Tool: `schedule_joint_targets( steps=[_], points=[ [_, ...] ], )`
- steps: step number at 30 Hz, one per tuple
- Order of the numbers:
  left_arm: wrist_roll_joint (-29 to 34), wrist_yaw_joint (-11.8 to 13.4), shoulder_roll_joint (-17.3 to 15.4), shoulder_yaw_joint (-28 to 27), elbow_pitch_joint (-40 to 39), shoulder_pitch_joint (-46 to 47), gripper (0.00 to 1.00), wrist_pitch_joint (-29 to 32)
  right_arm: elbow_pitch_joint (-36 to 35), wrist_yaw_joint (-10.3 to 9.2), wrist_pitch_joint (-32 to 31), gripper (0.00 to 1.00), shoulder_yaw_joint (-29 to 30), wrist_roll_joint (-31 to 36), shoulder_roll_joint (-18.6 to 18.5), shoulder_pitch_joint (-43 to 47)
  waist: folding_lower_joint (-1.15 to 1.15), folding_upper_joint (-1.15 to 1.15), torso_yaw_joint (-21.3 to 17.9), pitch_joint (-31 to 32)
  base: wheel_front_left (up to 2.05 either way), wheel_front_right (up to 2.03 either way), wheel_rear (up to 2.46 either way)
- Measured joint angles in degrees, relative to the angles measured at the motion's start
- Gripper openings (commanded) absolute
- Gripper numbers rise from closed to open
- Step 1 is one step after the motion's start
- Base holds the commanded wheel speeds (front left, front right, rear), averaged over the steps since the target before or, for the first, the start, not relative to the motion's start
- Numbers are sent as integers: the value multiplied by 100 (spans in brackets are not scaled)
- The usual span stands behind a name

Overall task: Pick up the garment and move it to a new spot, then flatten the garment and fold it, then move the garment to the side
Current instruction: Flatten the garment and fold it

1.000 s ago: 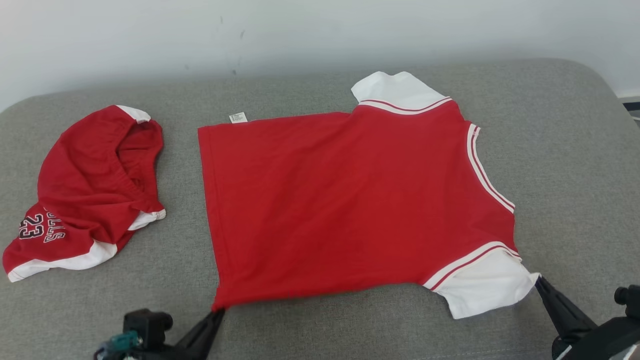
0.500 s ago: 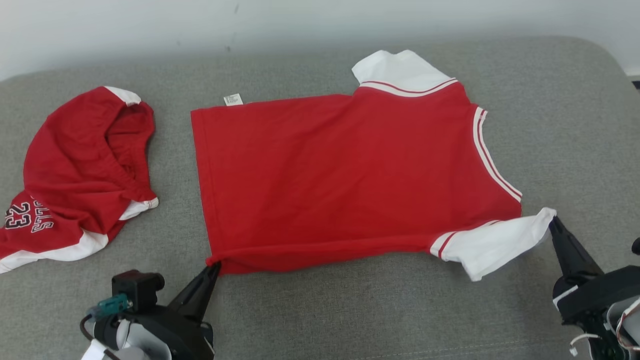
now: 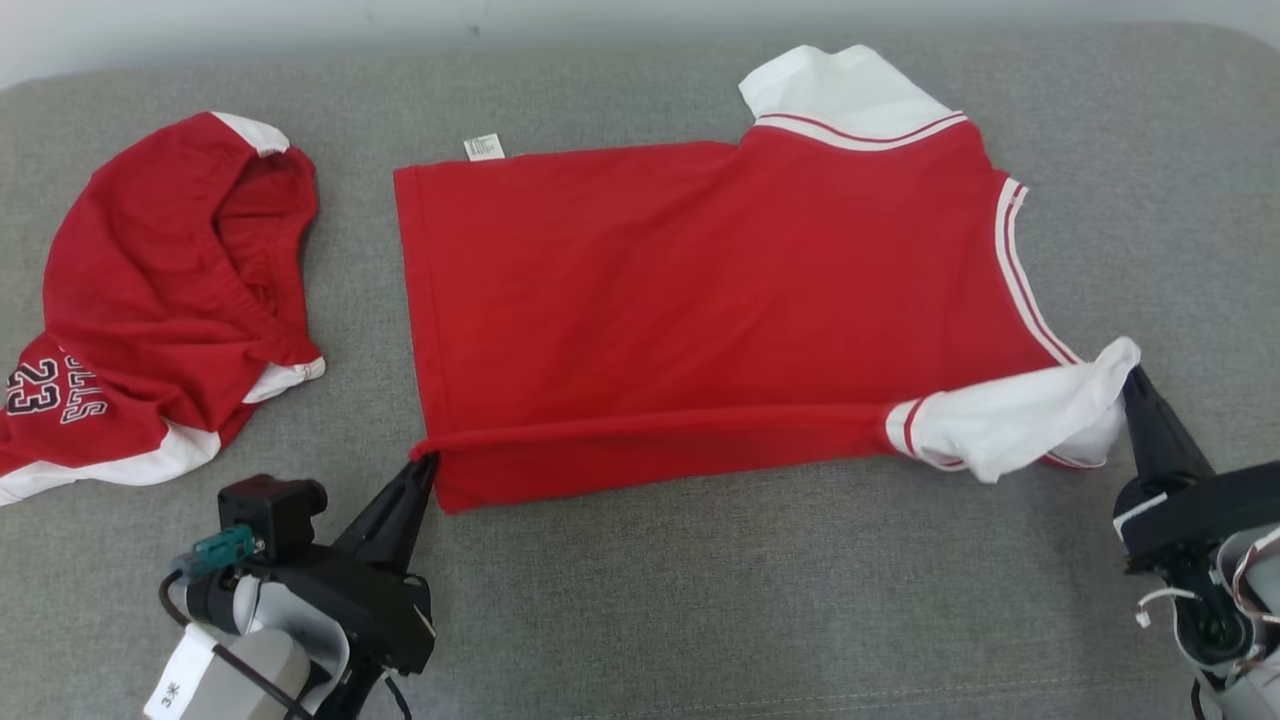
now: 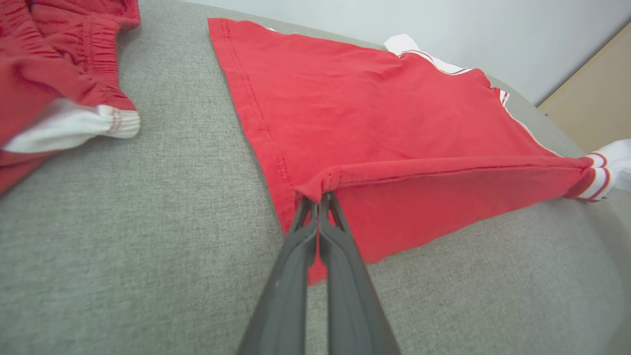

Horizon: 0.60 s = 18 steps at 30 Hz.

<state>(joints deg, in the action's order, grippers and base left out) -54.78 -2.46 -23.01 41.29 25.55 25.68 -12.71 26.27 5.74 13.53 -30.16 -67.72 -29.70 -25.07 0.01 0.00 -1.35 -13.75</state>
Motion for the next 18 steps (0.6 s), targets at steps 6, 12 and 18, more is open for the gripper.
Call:
schedule_joint_targets(
  steps=[6,12,18],
  points=[
    [93,-8,36,-5,12,227,0,-2,325,34,-1,0,4,11,14,-453,0,0,54,-195,0,0,0],
    [127,-58,100,-1,21,413,0,-4,623,66,-15,0,-12,98,62,-970,0,0,103,-371,0,0,0],
    [189,-64,100,-1,34,528,0,-9,965,90,-126,0,-132,226,178,-1544,0,0,129,-543,0,0,0]
  ],
)
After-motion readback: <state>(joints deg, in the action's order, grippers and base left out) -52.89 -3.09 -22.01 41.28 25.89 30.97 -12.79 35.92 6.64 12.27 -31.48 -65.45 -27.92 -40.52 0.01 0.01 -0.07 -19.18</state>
